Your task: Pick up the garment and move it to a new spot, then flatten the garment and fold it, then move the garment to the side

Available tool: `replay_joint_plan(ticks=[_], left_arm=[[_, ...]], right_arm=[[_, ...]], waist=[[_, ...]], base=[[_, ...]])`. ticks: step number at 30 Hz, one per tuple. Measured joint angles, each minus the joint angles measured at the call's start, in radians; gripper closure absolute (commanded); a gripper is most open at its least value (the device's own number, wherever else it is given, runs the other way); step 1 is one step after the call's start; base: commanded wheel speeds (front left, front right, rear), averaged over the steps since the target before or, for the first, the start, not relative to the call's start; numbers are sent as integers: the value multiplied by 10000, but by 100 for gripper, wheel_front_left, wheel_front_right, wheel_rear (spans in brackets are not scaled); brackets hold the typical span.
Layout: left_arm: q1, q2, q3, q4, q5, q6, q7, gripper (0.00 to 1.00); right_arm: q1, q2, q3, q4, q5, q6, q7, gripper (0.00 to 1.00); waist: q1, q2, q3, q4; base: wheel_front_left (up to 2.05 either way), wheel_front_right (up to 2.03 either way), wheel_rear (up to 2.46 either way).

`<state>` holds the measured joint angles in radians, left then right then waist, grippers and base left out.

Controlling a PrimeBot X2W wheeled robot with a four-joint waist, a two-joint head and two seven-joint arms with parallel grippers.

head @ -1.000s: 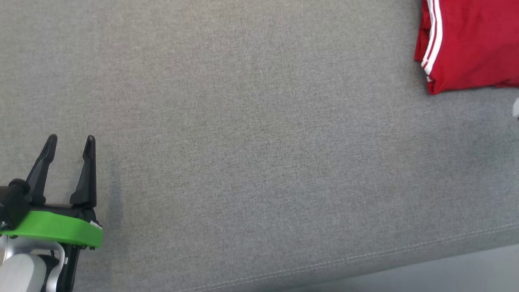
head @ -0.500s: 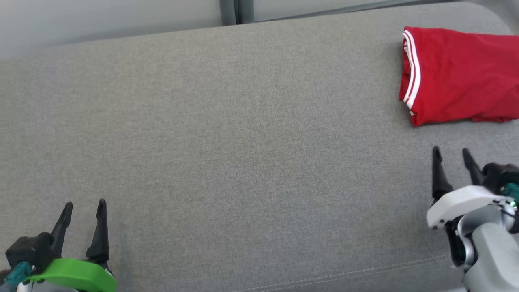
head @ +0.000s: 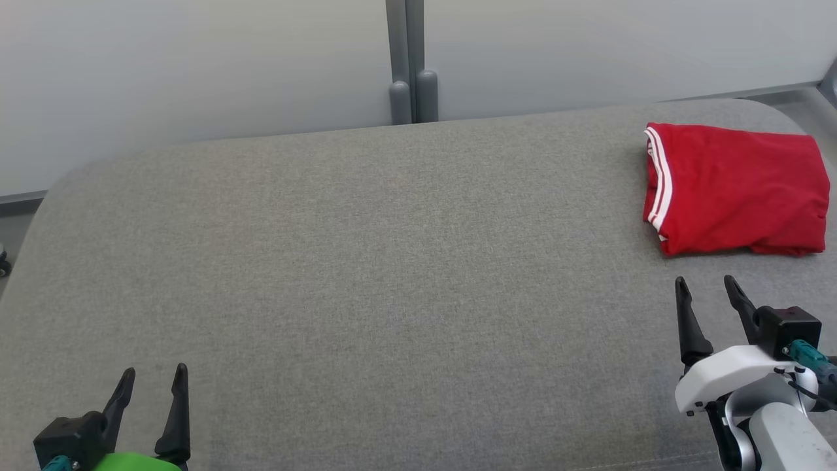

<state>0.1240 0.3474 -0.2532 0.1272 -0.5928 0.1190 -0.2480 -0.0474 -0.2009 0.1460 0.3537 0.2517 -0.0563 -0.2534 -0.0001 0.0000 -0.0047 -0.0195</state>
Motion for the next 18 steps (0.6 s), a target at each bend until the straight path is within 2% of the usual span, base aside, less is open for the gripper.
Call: replay_joint_plan(ticks=[7,18], left_arm=[[20,0,12,-73,73,-4,-6,0],[34,-6,121,-167,140,-17,-6,0]], right_arm=[[164,-10,25,-562,-132,-63,0,0],[407,-27,-50,-1099,-186,-88,0,0]], waist=[[0,0,-322,306],[0,0,-286,425]], base=[[0,0,0],[0,0,0]])
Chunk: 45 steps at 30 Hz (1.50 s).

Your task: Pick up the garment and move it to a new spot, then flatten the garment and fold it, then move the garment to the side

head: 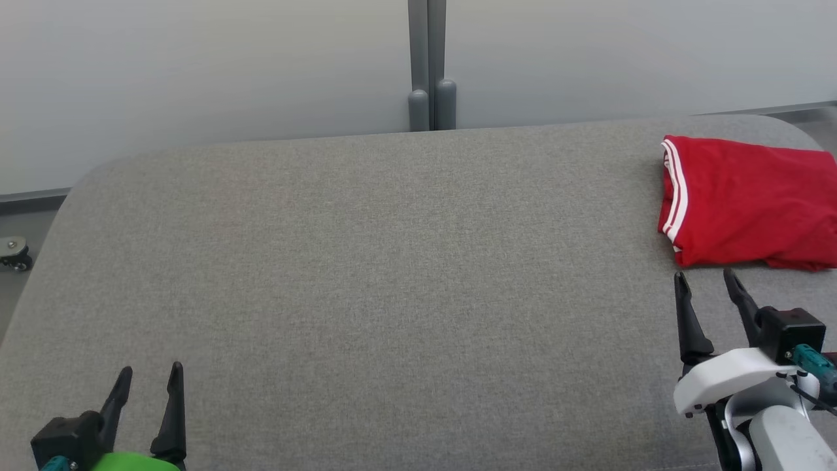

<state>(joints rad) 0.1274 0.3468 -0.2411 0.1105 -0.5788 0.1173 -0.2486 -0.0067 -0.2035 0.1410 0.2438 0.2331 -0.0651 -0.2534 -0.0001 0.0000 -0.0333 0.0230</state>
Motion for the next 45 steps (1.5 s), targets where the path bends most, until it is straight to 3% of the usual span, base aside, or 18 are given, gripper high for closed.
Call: replay_joint_plan(ticks=[1,9,45], left_arm=[[0,-8,2,8,0,0,0,100],[32,-579,-244,537,-159,-29,104,100],[-267,-1434,901,757,-4006,-830,1331,100]], right_arm=[[23,8,2,-10,-6,2,0,100],[515,466,56,604,144,35,81,100],[-56,871,-1300,861,5131,683,1764,100]], waist=[[0,0,12,4],[0,0,18,2],[0,0,150,-93]], base=[[0,0,0],[0,0,0],[0,0,0]])
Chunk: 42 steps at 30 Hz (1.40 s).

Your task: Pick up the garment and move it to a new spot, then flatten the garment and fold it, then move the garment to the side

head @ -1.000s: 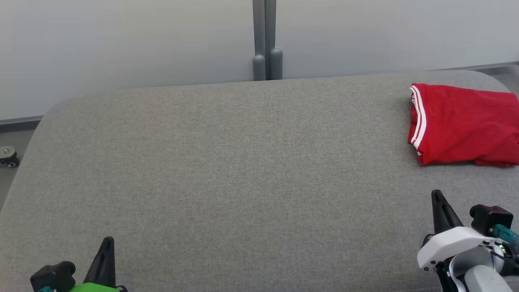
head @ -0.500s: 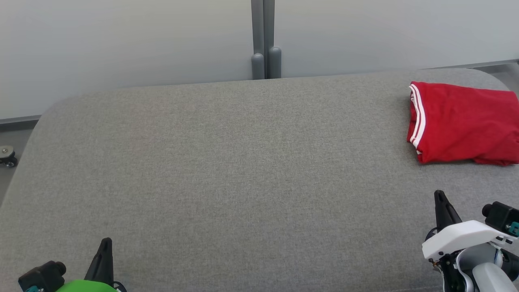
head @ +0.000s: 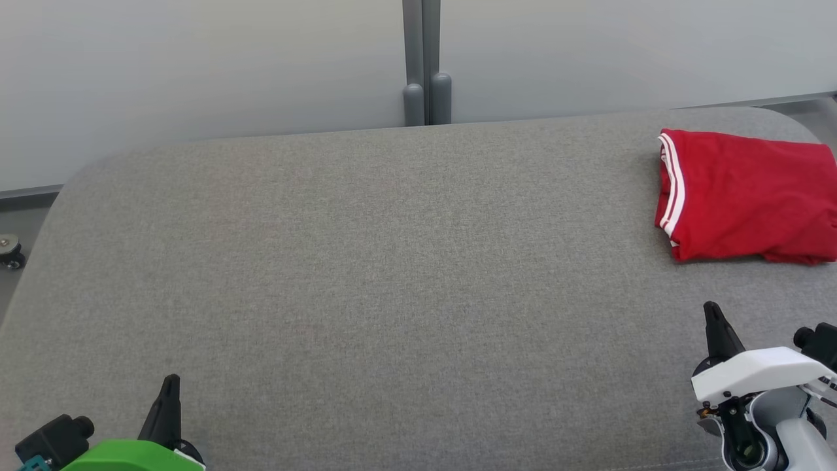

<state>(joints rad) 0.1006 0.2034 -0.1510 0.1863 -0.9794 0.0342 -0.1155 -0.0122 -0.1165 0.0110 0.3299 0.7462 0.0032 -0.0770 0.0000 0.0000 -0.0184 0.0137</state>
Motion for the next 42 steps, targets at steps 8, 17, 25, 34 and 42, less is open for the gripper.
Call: replay_joint_plan(ticks=[8,17,25,34,42], left_arm=[[-114,-161,234,96,-702,-140,207,100],[-327,-347,539,244,-1565,-359,533,100],[-523,-573,815,324,-2435,-531,809,100],[-732,-767,1120,430,-3325,-773,1114,100],[-946,-978,1365,575,-4086,-970,1342,100]], right_arm=[[-11,104,-178,-13,941,144,217,100],[-115,211,-407,-63,2159,318,522,100],[-206,284,-614,-121,3229,431,757,100],[-224,418,-826,-178,4447,598,1047,100],[-337,520,-1028,-236,5544,765,1283,100]], waist=[[0,0,24,-16],[0,0,55,-37],[0,0,82,-54],[0,0,112,-75],[0,0,140,-93]], base=[[0,0,0],[0,0,0],[0,0,0],[0,0,0],[0,0,0]])
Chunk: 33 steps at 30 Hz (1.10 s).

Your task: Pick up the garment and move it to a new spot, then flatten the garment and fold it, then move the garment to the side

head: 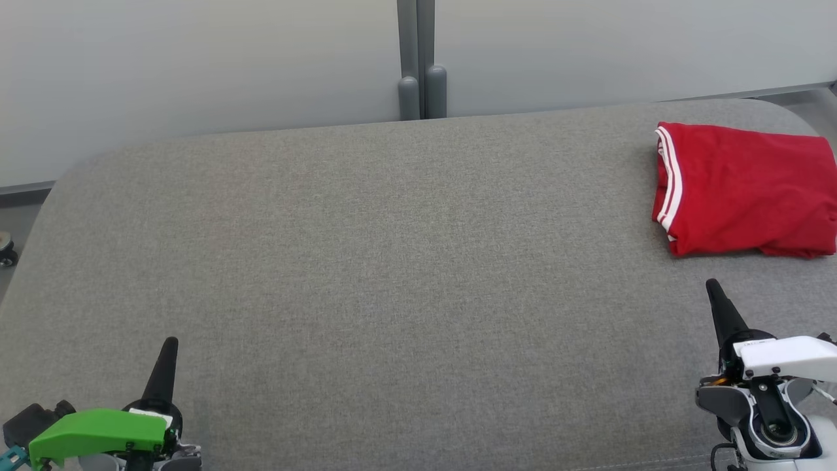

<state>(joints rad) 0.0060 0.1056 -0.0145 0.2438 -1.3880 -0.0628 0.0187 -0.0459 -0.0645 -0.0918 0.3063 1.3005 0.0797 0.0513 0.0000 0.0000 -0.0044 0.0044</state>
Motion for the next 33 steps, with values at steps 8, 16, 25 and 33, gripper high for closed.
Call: replay_joint_plan(ticks=[8,16,25,33], left_arm=[[-171,-219,245,81,-901,-198,307,100],[-401,-399,546,188,-1772,-405,594,100],[-625,-554,738,297,-2280,-518,700,100],[-625,-554,742,328,-2280,-525,700,100]], right_arm=[[-77,61,-209,-50,1095,155,244,100],[-109,207,-428,-94,2303,284,546,100],[-199,253,-552,-140,2938,360,688,100],[-230,253,-550,-157,2938,362,686,100]], waist=[[0,0,27,-17],[0,0,58,-38],[0,0,71,-47],[0,0,71,-46]], base=[[0,0,0],[0,0,0],[0,0,0],[0,0,0]])
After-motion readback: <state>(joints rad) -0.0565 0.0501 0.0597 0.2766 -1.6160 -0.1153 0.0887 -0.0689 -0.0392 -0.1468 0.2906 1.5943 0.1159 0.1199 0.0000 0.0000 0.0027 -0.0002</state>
